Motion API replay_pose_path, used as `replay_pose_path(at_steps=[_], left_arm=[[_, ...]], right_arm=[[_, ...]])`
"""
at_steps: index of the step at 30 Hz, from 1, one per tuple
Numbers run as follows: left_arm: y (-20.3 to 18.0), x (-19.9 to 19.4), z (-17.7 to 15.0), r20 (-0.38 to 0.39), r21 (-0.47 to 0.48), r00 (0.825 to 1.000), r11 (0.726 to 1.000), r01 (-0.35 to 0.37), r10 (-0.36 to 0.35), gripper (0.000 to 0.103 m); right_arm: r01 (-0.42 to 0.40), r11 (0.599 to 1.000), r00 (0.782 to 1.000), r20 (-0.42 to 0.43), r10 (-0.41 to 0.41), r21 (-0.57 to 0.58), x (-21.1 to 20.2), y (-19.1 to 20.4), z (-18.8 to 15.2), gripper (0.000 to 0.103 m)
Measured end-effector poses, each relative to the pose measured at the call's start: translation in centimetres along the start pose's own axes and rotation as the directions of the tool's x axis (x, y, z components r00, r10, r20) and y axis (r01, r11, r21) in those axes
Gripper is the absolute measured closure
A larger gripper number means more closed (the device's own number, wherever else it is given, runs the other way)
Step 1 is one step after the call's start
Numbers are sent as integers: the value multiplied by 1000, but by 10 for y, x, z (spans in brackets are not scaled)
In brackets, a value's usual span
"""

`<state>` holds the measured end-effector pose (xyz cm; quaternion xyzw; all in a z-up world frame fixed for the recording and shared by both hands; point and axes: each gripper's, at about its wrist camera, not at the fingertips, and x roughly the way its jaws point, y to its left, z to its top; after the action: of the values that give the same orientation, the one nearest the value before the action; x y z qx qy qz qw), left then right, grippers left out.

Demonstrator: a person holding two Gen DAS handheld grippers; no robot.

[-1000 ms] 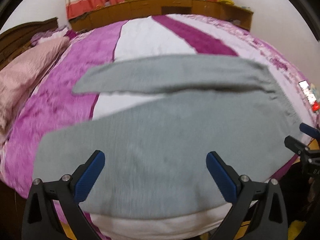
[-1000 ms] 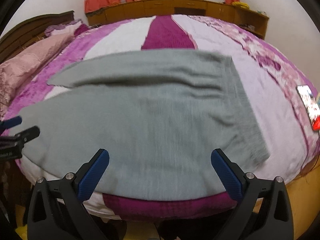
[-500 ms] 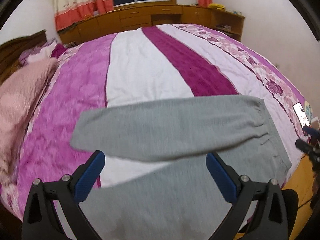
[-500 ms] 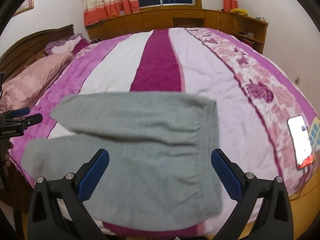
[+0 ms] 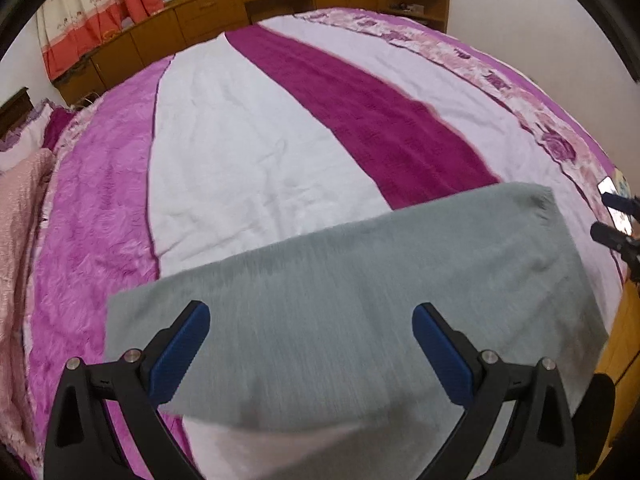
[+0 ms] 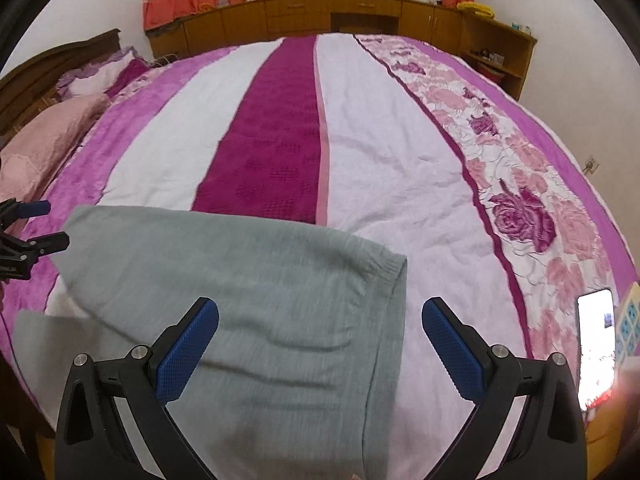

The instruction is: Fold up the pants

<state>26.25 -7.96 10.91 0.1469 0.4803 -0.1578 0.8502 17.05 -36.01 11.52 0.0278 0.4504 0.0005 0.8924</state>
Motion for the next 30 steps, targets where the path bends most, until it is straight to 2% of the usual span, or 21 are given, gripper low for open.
replay_pose_path(at_steps=[7, 13, 16, 18, 22, 26, 30], left_arm=[[18, 64, 20, -81, -16, 992, 995, 95, -95, 0], [21, 113, 26, -152, 89, 987, 994, 58, -44, 0], [21, 133, 24, -172, 127, 985, 991, 32, -10, 0], [25, 145, 21, -187, 118, 982, 991, 63, -40, 0], [38, 153, 15, -153, 85, 981, 987, 137, -123, 0], [40, 154, 12, -127, 120, 983, 982, 146, -131, 0], [44, 157, 12, -111, 101, 983, 983, 156, -145, 0]], right_arm=[[-13, 1000, 998, -61, 14, 12, 58, -6, 21, 4], [-1, 999, 992, -125, -4, -41, 109, -7, 27, 4], [38, 995, 988, -143, -51, -96, 135, -7, 24, 4], [28, 993, 991, -127, -43, -112, 145, -8, 19, 4], [11, 995, 999, -37, -14, -95, 149, -12, 10, 3], [10, 996, 1000, -14, -11, -92, 148, -13, 9, 3], [11, 996, 1000, -8, -12, -91, 149, -12, 9, 3]])
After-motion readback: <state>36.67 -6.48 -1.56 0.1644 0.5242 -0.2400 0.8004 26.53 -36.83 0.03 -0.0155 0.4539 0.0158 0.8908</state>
